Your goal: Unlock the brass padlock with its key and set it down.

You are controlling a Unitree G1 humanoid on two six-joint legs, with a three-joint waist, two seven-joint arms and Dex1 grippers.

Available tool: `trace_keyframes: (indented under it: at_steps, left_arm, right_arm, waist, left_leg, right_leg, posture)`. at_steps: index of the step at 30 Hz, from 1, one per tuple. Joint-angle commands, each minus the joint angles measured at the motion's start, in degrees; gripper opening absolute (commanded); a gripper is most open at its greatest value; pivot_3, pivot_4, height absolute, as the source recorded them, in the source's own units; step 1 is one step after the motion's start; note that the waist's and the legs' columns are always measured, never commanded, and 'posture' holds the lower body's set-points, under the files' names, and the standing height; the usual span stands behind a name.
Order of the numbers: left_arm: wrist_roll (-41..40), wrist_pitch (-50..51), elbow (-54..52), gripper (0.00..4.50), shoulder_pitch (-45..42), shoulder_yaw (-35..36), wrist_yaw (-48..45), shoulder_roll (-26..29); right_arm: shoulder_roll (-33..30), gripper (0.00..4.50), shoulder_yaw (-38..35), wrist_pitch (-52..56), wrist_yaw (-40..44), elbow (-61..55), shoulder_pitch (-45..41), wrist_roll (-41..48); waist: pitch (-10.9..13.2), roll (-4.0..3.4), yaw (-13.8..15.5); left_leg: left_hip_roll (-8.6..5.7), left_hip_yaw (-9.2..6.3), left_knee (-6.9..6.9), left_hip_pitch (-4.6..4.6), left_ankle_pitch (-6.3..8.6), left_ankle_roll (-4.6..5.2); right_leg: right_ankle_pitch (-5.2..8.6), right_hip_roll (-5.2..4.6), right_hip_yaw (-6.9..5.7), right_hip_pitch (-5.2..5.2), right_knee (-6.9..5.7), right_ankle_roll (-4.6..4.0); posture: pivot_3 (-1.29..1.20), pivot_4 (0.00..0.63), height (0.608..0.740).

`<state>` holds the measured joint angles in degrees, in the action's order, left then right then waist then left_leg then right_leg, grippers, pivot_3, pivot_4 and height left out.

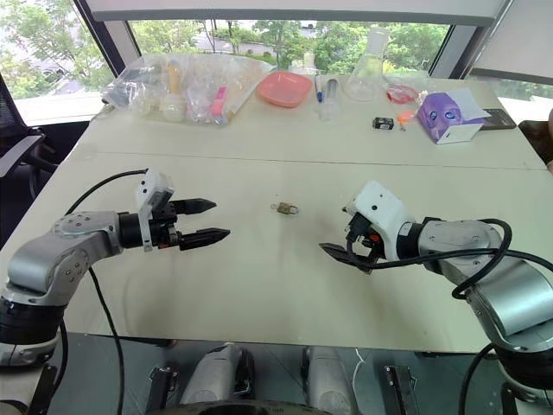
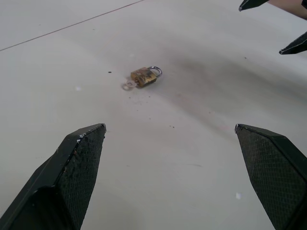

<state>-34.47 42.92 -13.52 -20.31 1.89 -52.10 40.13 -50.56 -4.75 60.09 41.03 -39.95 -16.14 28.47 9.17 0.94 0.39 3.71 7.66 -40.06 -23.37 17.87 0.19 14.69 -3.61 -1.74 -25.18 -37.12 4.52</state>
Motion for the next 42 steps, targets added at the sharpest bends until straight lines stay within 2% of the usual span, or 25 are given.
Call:
trace_keyframes:
  at_steps: [1,4,19,25,29,32,35,42]
  left_arm:
    - [-0.79,-1.59,-0.09,4.48,-0.87,2.22,0.27,-0.72]
    - [-0.59,-1.50,0.72,4.48,-1.59,2.62,1.46,-2.03]
    - [0.43,-1.66,0.96,4.48,-1.87,0.95,-0.44,-1.51]
    - [5.48,-5.72,4.55,4.48,-5.69,-2.66,-2.36,-0.49]
    - [6.77,-5.55,4.19,4.48,-7.25,-5.94,-8.76,3.87]
    - [5.92,-4.46,2.62,4.48,-8.05,-6.38,-11.89,6.50]
    - [6.62,-4.96,3.08,4.48,-8.86,-5.77,-11.23,6.70]
    - [6.17,-3.37,-1.00,4.48,-5.88,-3.04,-7.06,6.74]
  right_arm:
    - [-0.37,4.50,-0.10,-1.20,-0.42,-0.58,-0.75,0.26]
    - [-0.39,4.50,0.11,-1.45,-0.67,-0.48,-0.79,0.21]
    - [0.38,4.50,2.26,-4.54,-2.39,2.09,-2.45,-1.37]
    - [3.45,4.50,7.52,-7.51,-4.01,7.08,-6.97,-4.56]
    - [8.05,4.50,15.62,-8.72,-3.31,14.27,-13.99,-7.94]
    - [12.56,4.50,21.93,-11.18,-1.69,24.29,-20.52,-11.47]
    - [16.27,4.50,26.34,-15.36,0.30,34.64,-25.36,-15.29]
    - [21.52,4.50,30.18,-23.22,7.01,52.29,-32.03,-20.33]
  waist:
    - [0.00,0.00,0.03]
    - [0.00,0.00,0.08]
    - [0.00,0.00,0.06]
    - [0.00,0.00,0.07]
    - [0.00,0.00,-0.63]
    - [0.01,-0.01,-1.22]
    - [0.02,-0.02,-1.18]
    - [0.02,-0.02,-1.17]
  left_leg:
    - [0.00,0.00,0.00,0.00,0.00,0.00]
    - [0.00,0.01,0.00,0.00,0.00,0.00]
    - [0.00,0.01,0.00,0.00,0.00,0.00]
    - [-0.01,0.03,-0.02,0.00,-0.01,-0.01]
    - [0.00,0.05,0.00,-0.01,-0.06,-0.10]
    - [0.03,0.05,0.02,-0.03,-0.10,-0.17]
    - [0.03,0.08,0.01,-0.03,-0.09,-0.16]
    - [0.01,0.14,-0.01,-0.12,-0.18,-0.31]
  right_leg:
    - [0.00,0.00,0.00,0.00,0.00,0.00]
    - [0.00,0.00,0.00,0.00,0.00,0.00]
    - [0.00,0.01,0.00,0.00,-0.01,0.00]
    - [-0.01,0.01,0.00,0.00,-0.01,0.01]
    - [0.00,0.05,0.01,-0.07,-0.06,0.01]
    - [0.00,0.07,0.00,-0.10,-0.05,0.00]
    - [0.00,0.06,0.01,-0.11,-0.07,0.01]
    - [-0.01,0.00,0.02,-0.14,-0.03,0.03]
  posture:
    - [0.00,0.150,0.733]
    - [0.00,0.150,0.733]
    - [0.00,0.150,0.733]
    - [0.00,0.150,0.733]
    - [0.00,0.150,0.733]
    - [0.00,0.150,0.733]
    - [0.00,0.150,0.733]
    - [0.00,0.150,0.733]
